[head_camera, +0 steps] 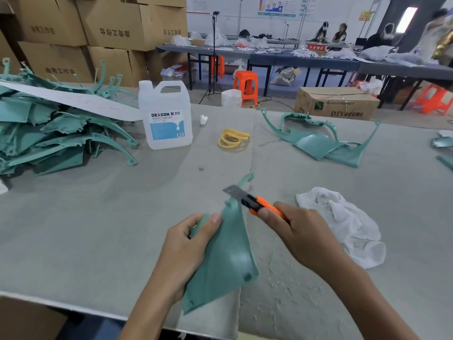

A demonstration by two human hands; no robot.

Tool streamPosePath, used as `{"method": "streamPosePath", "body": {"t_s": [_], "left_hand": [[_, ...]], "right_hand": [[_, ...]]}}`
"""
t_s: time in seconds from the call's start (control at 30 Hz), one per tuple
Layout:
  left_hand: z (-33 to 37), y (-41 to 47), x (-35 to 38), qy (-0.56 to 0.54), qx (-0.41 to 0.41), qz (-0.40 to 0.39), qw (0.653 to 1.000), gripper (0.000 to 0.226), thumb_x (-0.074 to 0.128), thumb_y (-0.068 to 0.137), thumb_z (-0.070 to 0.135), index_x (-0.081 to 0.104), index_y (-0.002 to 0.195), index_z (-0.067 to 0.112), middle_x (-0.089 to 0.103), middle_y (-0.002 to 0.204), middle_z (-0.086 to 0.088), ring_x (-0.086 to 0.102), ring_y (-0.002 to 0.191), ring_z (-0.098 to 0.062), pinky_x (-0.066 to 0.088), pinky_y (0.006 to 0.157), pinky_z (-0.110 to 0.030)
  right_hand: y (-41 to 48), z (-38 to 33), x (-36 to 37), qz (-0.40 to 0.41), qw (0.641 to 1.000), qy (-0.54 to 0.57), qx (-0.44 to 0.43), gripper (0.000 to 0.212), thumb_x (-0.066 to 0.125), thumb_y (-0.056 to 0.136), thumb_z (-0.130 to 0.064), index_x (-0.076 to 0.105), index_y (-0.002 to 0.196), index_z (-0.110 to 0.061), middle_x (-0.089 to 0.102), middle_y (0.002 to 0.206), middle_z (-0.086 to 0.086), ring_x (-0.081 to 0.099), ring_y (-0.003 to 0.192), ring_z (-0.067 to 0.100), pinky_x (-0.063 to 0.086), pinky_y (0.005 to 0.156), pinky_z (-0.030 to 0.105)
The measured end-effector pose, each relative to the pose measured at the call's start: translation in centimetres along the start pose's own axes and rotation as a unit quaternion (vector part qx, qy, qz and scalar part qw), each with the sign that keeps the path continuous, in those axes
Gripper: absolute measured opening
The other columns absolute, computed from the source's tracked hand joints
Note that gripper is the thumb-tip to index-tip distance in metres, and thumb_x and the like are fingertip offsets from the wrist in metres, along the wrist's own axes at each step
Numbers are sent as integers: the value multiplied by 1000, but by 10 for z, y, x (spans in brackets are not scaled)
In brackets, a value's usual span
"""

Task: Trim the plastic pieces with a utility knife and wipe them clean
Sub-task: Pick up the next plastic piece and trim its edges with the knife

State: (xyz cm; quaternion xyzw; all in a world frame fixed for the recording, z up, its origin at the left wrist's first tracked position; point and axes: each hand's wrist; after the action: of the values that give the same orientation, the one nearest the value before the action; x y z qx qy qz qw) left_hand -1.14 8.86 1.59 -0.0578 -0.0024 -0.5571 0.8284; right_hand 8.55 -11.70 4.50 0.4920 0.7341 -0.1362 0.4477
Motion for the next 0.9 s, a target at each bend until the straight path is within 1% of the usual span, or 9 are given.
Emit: {"method": "streamPosePath", "body": {"t_s": [0.13,0.3,0.37,0.47,0.57,0.67,0.73,0.8,0.9], "left_hand": [[5,-12,-9,77,54,-7,996,62,73,65,79,75,98,27,76,81,1,71,66,-14,51,55,-22],[9,-24,-16,91,92,-19,991,66,73,60,84,75,100,31,76,82,5,71,68,-6,49,54,-15],[10,-23,-17,79,83,3,993,70,72,56,86,76,97,30,75,80,5,69,66,-5,49,54,-15],[5,-17,-15,11,20,19,1000,64,73,59,81,75,87,23,69,72,3,61,59,-10,46,51,-20],[-1,-13,-9,-77,-47,2,996,63,74,65,71,70,85,11,62,76,-15,56,69,-21,46,62,-32],[-5,-15,-5,-124,-54,-27,990,65,74,68,63,67,91,3,62,70,-19,59,64,-20,48,60,-27],[-4,-19,-4,-145,-49,-46,987,59,75,69,56,66,92,2,54,53,1,50,42,-8,41,42,-16],[-8,-21,-9,-152,-50,-51,986,67,74,69,54,62,101,-4,48,49,7,43,36,-5,35,36,-14],[-13,-21,-14,-144,-56,-33,987,70,63,69,55,58,104,-6,47,49,7,41,36,-5,34,36,-14]], "right_hand": [[31,35,11,49,995,-80,42,77,10,83,-91,43,66,-24,52,56,-4,50,53,13,32,50,34],[50,79,17,45,978,-109,171,69,22,92,-78,44,67,-17,54,61,-2,58,65,25,36,57,35],[46,73,17,63,981,-62,174,70,22,89,-80,39,64,-17,47,56,-4,52,60,24,33,57,35],[24,36,22,91,981,129,114,85,30,77,-93,46,65,-11,44,53,-5,42,50,15,35,53,34],[-15,-1,36,26,972,233,23,67,38,79,-92,59,69,-29,45,52,-8,39,47,7,32,47,31],[-22,-15,40,-11,982,185,-25,54,36,86,-86,57,72,-38,45,54,-10,39,49,1,31,48,32],[-2,-9,35,30,988,149,20,60,33,86,-83,57,72,-29,48,55,-7,44,51,9,34,51,38],[21,8,27,53,992,72,84,69,27,88,-83,51,76,-20,58,62,-1,54,60,20,39,57,42],[35,45,22,50,989,-13,141,49,29,96,-72,40,85,-25,58,70,1,56,67,24,37,57,39]]}}
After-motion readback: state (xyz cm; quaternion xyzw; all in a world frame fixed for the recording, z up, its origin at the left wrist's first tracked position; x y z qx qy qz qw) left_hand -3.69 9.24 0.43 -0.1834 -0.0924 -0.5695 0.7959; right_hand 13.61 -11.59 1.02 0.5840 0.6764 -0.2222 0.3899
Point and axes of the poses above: each hand's wrist, its own y-axis towards the middle knuckle, its own x-axis out of the palm, z = x × y
